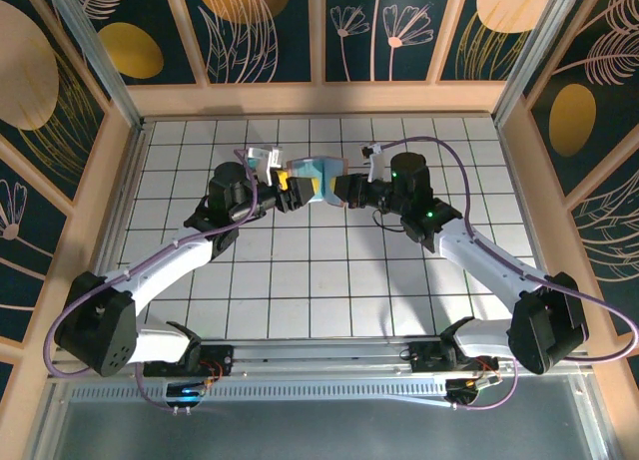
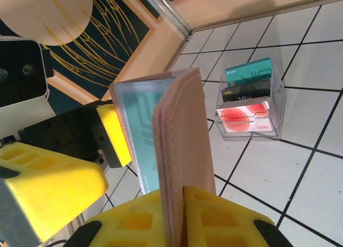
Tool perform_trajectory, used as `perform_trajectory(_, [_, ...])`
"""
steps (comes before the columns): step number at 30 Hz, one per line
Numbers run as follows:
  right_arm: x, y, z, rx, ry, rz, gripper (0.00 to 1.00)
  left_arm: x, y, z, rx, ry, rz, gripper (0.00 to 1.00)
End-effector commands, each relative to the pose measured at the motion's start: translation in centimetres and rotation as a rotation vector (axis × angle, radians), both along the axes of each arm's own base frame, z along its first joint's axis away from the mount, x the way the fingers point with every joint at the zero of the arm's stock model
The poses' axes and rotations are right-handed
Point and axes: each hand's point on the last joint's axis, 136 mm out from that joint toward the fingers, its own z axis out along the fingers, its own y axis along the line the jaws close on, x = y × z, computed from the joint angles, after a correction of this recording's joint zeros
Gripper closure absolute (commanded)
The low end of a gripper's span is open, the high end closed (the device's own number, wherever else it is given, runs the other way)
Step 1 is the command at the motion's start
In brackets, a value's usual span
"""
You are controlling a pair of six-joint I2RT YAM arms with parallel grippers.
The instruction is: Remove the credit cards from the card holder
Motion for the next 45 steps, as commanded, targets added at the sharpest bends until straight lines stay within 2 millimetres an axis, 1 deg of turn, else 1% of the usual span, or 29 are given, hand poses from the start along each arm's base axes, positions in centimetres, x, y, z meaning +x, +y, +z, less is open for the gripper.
perform_trajectory(1, [-0.6, 0.1, 3.1, 0.063, -0.074, 0.037, 1.00, -0.1, -0.3, 0.4, -0.004, -0.021, -0.014, 0.40])
perform_trajectory(3, [-0.7, 0.1, 3.1, 0.059, -0.072, 0.046, 1.00, 0.0, 0.0, 0.3, 0.008, -0.025, 0.001, 0.51])
perform_trajectory(6, [-1.0, 0.1, 2.7, 0.049, -0.062, 0.054, 1.00, 0.2, 0.4, 0.3, 0.020, -0.034, 0.030, 0.72])
perform_trajectory(8, [-1.2, 0.0, 2.5, 0.043, -0.052, 0.058, 1.00, 0.3, 0.5, 0.5, 0.021, -0.041, 0.036, 0.82])
perform_trajectory(12, [-1.7, -0.3, 2.0, 0.031, -0.042, 0.057, 1.00, 0.2, 0.5, 0.4, 0.024, -0.042, 0.030, 0.98])
perform_trajectory(13, [-1.7, -0.5, 1.8, 0.024, -0.038, 0.050, 1.00, 0.1, 0.4, 0.3, 0.027, -0.039, 0.028, 1.00])
perform_trajectory(15, [-1.7, -0.9, 1.6, 0.002, -0.033, 0.029, 0.96, 0.0, 0.4, 0.1, 0.025, -0.036, 0.024, 1.00])
perform_trajectory(16, [-1.7, -1.2, 1.4, -0.010, -0.030, 0.012, 0.91, -0.1, 0.5, 0.1, 0.020, -0.035, 0.023, 1.00])
perform_trajectory(17, [-1.5, -1.7, 1.2, -0.027, -0.025, -0.013, 0.82, -0.2, 0.5, 0.1, 0.013, -0.032, 0.023, 1.00])
perform_trajectory(18, [-1.4, -2.1, 0.9, -0.050, -0.016, -0.041, 0.75, -0.3, 0.6, 0.0, 0.005, -0.028, 0.027, 1.00])
perform_trajectory(20, [-0.9, -3.5, -0.1, -0.104, 0.005, -0.120, 0.67, -0.7, 0.8, -0.1, -0.013, -0.015, 0.032, 1.00])
perform_trajectory(21, [-0.1, -4.9, -0.7, -0.133, 0.025, -0.181, 0.65, -0.8, 0.8, -0.1, -0.022, -0.008, 0.035, 1.00])
perform_trajectory(22, [0.3, -6.1, -1.5, -0.171, 0.046, -0.237, 0.63, -1.1, 0.8, -0.2, -0.033, -0.002, 0.033, 1.00])
perform_trajectory(26, [1.1, -10.3, -4.7, -0.307, 0.144, -0.409, 0.61, -2.1, 0.4, -0.2, -0.081, 0.029, 0.023, 1.00])
perform_trajectory(28, [1.1, -11.7, -6.1, -0.368, 0.185, -0.463, 0.59, -2.3, 0.2, -0.5, -0.094, 0.049, 0.036, 1.00])
perform_trajectory(30, [0.9, -12.7, -6.9, -0.412, 0.209, -0.494, 0.58, -2.3, 0.2, -0.9, -0.096, 0.067, 0.060, 1.00])
perform_trajectory(33, [0.8, -13.8, -6.6, -0.445, 0.203, -0.537, 0.53, -1.7, 0.4, -2.3, -0.070, 0.108, 0.118, 1.00])
perform_trajectory(36, [0.9, -14.3, -5.1, -0.435, 0.182, -0.555, 0.52, -1.2, 0.6, -4.2, -0.029, 0.167, 0.163, 1.00])
perform_trajectory(39, [1.1, -14.0, -3.2, -0.403, 0.156, -0.551, 0.52, -1.0, 0.7, -6.1, 0.003, 0.222, 0.203, 1.00])
perform_trajectory(41, [1.0, -13.7, -2.3, -0.367, 0.149, -0.543, 0.54, -1.0, 0.2, -7.4, 0.023, 0.257, 0.206, 1.00])
perform_trajectory(42, [0.9, -13.6, -2.1, -0.356, 0.148, -0.544, 0.54, -1.0, -0.2, -7.8, 0.032, 0.266, 0.202, 1.00])
perform_trajectory(43, [0.7, -13.1, -2.2, -0.335, 0.160, -0.522, 0.55, -1.1, -0.7, -8.3, 0.039, 0.277, 0.196, 1.00])
perform_trajectory(45, [0.3, -12.7, -2.5, -0.321, 0.181, -0.514, 0.56, -1.1, -1.7, -9.3, 0.053, 0.302, 0.181, 1.00])
